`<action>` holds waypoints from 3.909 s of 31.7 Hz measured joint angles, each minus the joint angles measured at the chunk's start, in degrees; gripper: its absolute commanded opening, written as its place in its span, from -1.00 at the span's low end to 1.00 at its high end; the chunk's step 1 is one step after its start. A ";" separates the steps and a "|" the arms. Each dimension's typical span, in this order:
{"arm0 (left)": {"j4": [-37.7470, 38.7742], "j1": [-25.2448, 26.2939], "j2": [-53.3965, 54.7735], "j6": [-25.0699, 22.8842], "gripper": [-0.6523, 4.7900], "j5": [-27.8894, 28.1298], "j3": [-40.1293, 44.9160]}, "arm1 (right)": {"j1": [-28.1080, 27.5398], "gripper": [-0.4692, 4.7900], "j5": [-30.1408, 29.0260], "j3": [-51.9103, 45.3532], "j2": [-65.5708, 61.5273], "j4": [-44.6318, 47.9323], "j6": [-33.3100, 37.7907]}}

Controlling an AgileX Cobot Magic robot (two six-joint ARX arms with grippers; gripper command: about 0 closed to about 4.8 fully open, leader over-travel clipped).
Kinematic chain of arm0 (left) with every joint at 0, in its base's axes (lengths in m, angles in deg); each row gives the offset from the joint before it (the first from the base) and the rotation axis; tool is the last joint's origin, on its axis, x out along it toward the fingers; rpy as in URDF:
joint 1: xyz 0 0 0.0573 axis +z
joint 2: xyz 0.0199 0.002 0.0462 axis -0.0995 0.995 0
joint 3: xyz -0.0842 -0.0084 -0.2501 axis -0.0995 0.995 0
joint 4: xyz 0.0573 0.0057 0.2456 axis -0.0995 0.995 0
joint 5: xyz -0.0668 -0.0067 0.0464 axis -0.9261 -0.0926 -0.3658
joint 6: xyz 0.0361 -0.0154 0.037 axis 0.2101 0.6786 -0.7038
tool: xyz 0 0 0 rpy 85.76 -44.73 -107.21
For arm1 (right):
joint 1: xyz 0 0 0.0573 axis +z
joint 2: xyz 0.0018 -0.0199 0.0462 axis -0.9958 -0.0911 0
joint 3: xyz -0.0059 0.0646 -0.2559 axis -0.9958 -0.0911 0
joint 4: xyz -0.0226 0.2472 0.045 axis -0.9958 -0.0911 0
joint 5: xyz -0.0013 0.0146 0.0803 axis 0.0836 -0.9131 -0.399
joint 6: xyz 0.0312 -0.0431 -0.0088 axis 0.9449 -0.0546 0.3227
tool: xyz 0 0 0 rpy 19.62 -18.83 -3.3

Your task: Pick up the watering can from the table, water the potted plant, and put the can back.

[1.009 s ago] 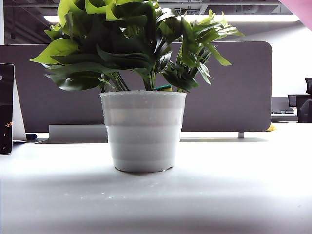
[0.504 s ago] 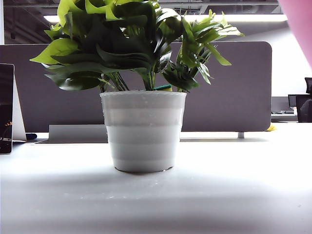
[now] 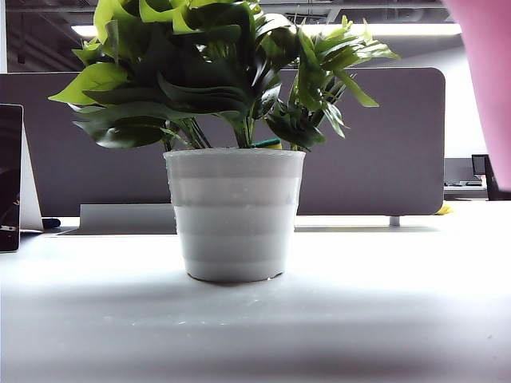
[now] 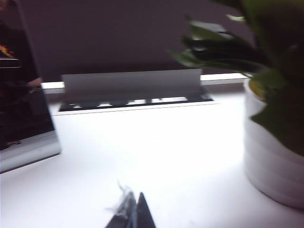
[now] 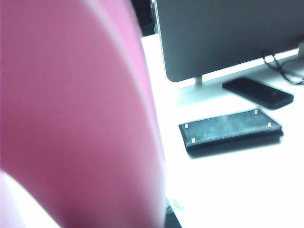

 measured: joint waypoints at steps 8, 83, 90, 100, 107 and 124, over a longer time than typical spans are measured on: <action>-0.02 5.33 -0.02 0.00 -0.78 0.04 -0.02 | 0.02 -0.84 1.05 -2.73 -9.75 11.15 0.52; -0.02 6.01 -0.02 0.00 -0.78 0.02 -0.02 | 0.26 -0.13 -1.84 -5.27 -46.10 49.75 -0.55; -0.02 6.01 -0.02 0.00 -0.78 0.02 0.00 | 0.26 -0.13 -1.84 -10.67 -43.12 53.00 -0.13; 0.07 9.75 -0.02 0.00 -0.78 -0.02 -0.02 | 0.26 -0.48 -6.36 -14.82 -27.15 51.15 1.16; 0.37 15.52 -0.02 0.00 -0.78 0.20 0.00 | 0.31 -0.85 -14.08 -14.80 -22.49 50.45 7.48; 0.39 15.30 -0.02 0.00 -0.78 0.04 0.00 | 12.24 -0.85 -20.65 -14.80 -22.03 52.54 16.55</action>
